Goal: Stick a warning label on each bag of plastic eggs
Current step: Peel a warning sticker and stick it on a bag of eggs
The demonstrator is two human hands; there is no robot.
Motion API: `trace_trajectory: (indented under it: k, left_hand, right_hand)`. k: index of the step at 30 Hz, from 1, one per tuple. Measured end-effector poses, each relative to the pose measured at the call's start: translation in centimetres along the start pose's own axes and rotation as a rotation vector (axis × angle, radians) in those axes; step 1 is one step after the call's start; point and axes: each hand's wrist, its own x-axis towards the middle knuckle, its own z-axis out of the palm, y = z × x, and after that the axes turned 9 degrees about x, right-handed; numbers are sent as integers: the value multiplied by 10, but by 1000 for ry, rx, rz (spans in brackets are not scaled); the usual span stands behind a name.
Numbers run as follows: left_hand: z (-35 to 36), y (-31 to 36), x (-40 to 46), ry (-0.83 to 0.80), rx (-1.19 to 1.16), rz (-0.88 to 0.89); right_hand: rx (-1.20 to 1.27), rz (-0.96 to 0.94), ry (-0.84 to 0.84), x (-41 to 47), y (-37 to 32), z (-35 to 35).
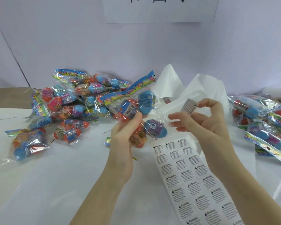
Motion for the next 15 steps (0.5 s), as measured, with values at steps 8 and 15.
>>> trace_trajectory:
  k: [8,15]
  left_hand:
    - [3,3,-3,-56,-44,16]
    - [5,5,-4,-71,56,-40]
  right_hand:
    - [110,149,-22,1,-6,-3]
    - [110,142,-20,1,-8,-3]
